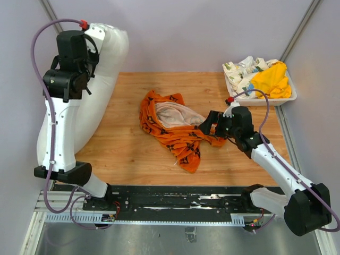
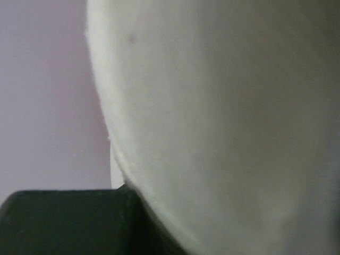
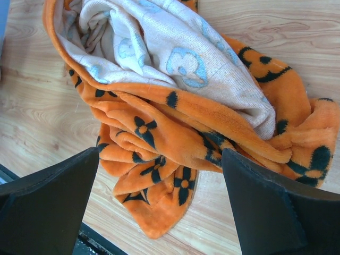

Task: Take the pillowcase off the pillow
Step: Place the pillow at the corner of the board.

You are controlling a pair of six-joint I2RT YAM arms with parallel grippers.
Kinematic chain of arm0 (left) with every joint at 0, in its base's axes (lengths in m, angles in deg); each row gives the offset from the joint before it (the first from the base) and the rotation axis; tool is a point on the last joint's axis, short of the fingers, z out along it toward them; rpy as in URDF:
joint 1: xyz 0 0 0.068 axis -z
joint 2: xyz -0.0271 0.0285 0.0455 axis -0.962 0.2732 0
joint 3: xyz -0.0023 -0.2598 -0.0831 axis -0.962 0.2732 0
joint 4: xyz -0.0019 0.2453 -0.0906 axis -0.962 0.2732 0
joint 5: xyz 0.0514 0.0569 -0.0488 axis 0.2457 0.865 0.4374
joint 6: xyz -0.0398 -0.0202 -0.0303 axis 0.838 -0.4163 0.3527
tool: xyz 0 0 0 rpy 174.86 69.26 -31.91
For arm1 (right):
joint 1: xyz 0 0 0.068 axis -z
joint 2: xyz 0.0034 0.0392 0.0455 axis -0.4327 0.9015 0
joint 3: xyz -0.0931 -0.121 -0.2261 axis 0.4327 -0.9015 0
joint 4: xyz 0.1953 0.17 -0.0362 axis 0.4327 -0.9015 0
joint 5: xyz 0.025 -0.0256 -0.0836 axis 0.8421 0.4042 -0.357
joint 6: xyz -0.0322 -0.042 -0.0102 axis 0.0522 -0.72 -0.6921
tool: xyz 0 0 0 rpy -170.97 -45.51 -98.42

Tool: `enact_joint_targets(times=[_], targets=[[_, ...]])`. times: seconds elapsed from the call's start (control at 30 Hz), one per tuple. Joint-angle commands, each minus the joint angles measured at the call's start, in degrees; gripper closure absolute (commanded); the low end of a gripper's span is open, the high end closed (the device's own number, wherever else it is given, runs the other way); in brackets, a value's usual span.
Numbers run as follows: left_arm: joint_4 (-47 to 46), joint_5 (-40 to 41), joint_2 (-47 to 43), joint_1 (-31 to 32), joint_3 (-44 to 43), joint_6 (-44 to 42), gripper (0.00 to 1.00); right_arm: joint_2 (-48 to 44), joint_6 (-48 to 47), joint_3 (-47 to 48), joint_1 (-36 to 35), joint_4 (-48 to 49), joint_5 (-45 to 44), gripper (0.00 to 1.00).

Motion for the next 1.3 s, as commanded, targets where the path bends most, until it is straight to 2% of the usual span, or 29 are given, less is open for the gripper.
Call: enact_joint_targets(times=[0.0,0.17,0.33,0.47,0.53,0.67,0.8,0.9,1.0,1.17,1.27], targets=[[-2.40,0.37,0.96,0.02,-10.25,0.49,0.99,-1.46,-0.44,2.67,0.23,-1.14,1.81,0.01],[-0.11,1.42,0.65,0.41,-12.64,2.55,1.00,-0.94,-0.85,3.23,0.23,-2.04,1.71,0.01],[0.24,3.64,-2.52,3.57,-14.91,3.74,1.00,3.58,-0.59,4.38,-0.65,0.02,3.07,0.02],[-1.65,2.91,-5.71,3.84,-11.29,3.16,1.00,8.59,-6.02,11.80,-8.52,-2.49,-5.76,0.01],[-3.55,2.31,-7.08,3.84,-8.50,2.90,1.00,12.17,-5.60,15.16,-11.60,1.51,-5.42,0.00],[-6.76,2.28,-8.01,3.80,-5.29,1.41,1.00,22.84,-1.41,24.32,-16.29,12.39,5.83,0.00],[-7.19,2.26,-7.37,3.84,-5.40,0.65,1.00,31.57,-1.09,34.36,-25.28,19.33,7.59,0.01],[-8.20,1.17,-7.91,3.84,-4.27,1.07,1.00,39.22,4.14,38.35,-29.19,33.41,11.26,0.01],[-8.94,1.08,-7.97,3.84,-3.56,0.49,1.00,48.04,14.63,44.28,-30.82,46.31,15.65,0.01],[-9.83,0.54,-8.00,3.84,-3.23,-0.06,1.00,58.71,18.50,56.12,-34.25,49.46,17.14,0.01],[-10.75,0.23,-8.37,3.84,-1.92,0.10,1.00,62.14,18.85,62.06,-35.60,45.84,15.69,0.01]])
